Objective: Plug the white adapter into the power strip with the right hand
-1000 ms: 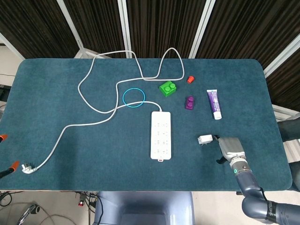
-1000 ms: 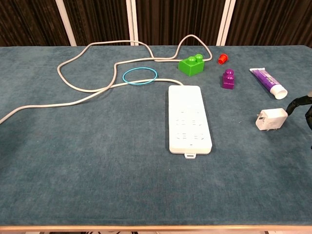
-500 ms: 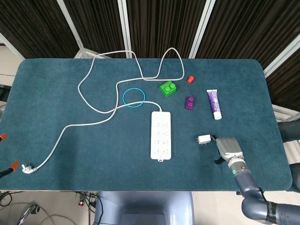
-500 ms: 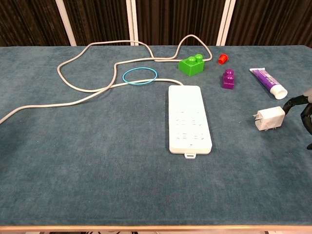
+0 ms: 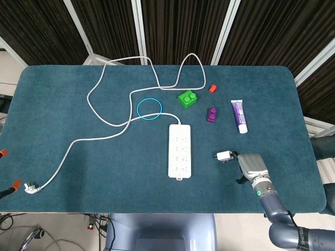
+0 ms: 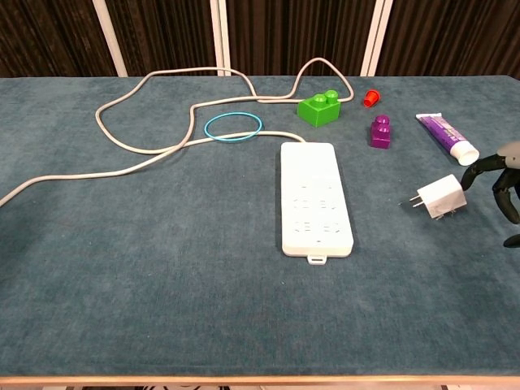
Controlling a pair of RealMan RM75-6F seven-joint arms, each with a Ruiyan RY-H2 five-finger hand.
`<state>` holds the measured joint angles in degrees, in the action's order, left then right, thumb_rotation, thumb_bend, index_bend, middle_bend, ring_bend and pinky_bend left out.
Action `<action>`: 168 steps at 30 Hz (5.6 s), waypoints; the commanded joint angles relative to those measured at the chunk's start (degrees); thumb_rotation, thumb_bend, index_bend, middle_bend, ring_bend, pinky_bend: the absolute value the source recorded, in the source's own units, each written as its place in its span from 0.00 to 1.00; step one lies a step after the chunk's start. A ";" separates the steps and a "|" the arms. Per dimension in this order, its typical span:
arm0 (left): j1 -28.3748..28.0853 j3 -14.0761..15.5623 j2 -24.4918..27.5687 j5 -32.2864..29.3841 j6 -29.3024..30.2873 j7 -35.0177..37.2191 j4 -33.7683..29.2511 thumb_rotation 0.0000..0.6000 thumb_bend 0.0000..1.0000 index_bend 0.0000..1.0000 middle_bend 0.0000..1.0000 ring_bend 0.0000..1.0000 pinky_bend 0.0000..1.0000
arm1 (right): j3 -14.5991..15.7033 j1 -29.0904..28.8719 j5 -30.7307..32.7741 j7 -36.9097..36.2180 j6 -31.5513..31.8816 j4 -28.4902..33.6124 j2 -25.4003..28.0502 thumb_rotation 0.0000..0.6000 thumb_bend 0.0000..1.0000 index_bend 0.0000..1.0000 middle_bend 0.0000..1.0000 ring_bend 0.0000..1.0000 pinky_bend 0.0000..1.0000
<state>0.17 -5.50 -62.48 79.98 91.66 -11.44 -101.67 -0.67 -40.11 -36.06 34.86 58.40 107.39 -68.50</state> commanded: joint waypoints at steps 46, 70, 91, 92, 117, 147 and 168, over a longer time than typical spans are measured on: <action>-0.15 0.09 -0.29 -0.26 -0.24 -1.06 -0.20 1.00 0.13 0.22 0.10 0.04 0.05 | -5.76 4.53 -23.73 -33.79 -11.37 -17.32 -3.50 1.00 0.24 0.18 0.11 0.13 0.13; -0.26 0.14 -0.46 -0.53 -0.45 -1.81 -0.36 1.00 0.13 0.25 0.10 0.04 0.07 | -5.11 7.15 -43.08 -56.51 -5.34 -33.85 -13.64 1.00 0.24 0.34 0.34 0.40 0.32; -0.38 0.22 -0.64 -0.70 -0.62 -2.56 -0.48 1.00 0.13 0.26 0.10 0.04 0.08 | -5.99 7.38 -40.15 -53.55 -6.33 -37.25 -16.81 1.00 0.33 0.43 0.40 0.46 0.35; -0.39 0.24 -0.66 -0.68 -0.62 -2.63 -0.48 1.00 0.13 0.26 0.10 0.04 0.08 | -5.99 7.40 -40.13 -53.61 -6.37 -37.33 -16.87 1.00 0.33 0.43 0.41 0.46 0.35; -0.47 0.34 -1.01 -0.53 -0.53 -3.51 -0.49 1.00 0.13 0.27 0.10 0.04 0.08 | -6.28 7.42 -39.81 -52.99 -7.04 -39.95 -18.85 1.00 0.40 0.57 0.48 0.53 0.37; -0.48 0.10 -0.11 -1.14 -1.10 -1.29 -0.58 1.00 0.13 0.28 0.10 0.04 0.10 | -9.40 2.24 -39.31 -45.70 -11.51 -30.96 -10.93 1.00 0.48 0.79 0.59 0.62 0.43; -0.77 0.27 0.30 -1.15 -2.00 -0.08 -0.28 1.00 0.14 0.28 0.10 0.04 0.11 | -10.99 -17.07 -1.92 -12.93 -19.29 -15.88 -4.53 1.00 0.48 0.79 0.60 0.62 0.45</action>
<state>-0.60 -5.23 -62.17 78.82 89.67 -11.52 -101.96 -12.66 -53.29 -45.94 16.81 37.42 88.24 -72.77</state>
